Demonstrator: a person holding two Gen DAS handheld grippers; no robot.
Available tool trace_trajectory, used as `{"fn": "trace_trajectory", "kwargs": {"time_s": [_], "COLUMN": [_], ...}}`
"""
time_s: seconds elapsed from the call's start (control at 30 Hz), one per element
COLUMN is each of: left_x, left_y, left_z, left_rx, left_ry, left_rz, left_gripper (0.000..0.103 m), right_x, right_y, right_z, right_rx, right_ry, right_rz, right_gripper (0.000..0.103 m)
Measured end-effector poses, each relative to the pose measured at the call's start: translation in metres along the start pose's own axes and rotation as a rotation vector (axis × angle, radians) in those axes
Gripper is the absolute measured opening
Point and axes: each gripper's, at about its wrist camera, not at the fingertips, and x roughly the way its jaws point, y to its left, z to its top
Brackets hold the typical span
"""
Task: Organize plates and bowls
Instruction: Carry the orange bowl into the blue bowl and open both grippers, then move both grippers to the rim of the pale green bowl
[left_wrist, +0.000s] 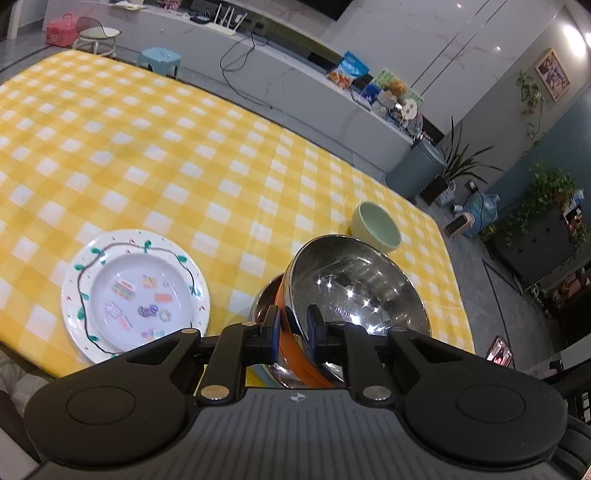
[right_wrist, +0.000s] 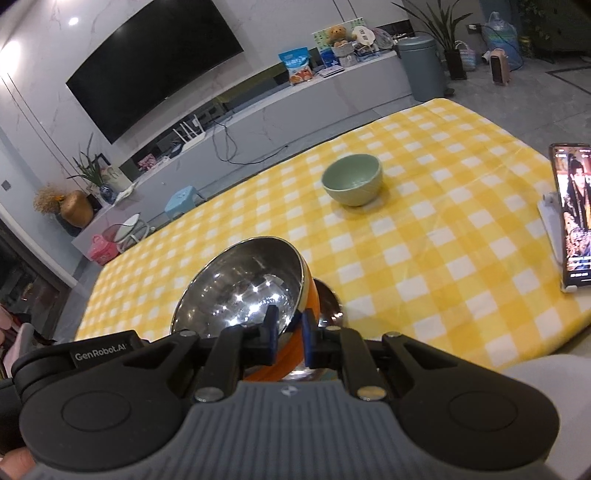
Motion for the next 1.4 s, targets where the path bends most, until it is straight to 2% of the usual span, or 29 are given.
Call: {"fn": "trace_trajectory", "kwargs": {"time_s": [0.67,0.97,1.07,1.1,1.17,1.23,1.4], "left_x": [0.029,0.03,0.03,0.029,0.026,0.022,0.015], "left_y": [0.0,0.002,0.003,0.003,0.002,0.002,-0.003], "left_z": [-0.009,-0.01,-0.01,-0.009,-0.008,-0.005,0.009], "left_rx": [0.04,0.038,0.03,0.034,0.04,0.042,0.074], "left_ry": [0.045,0.053,0.051,0.044,0.026,0.005,-0.04], "left_rz": [0.053,0.045,0.04,0.041,0.049,0.051,0.022], "left_gripper": [0.016,0.017,0.019,0.022,0.032,0.039,0.044], "right_x": [0.036,0.038,0.039,0.039,0.036,0.033,0.033], "right_y": [-0.016,-0.015,-0.015,-0.015,-0.014,-0.012,-0.014], "right_z": [-0.01,-0.011,-0.01,-0.01,-0.01,-0.008,-0.001], "right_rx": [0.026,0.024,0.031,0.026,0.011,-0.001,-0.018], "right_ry": [0.06,0.063,0.061,0.056,0.044,0.033,0.014], "right_rz": [-0.025,-0.027,-0.022,-0.02,-0.013,-0.008,-0.013], "right_gripper": [0.01,0.012,0.015,0.016,0.026,0.027,0.03]}}
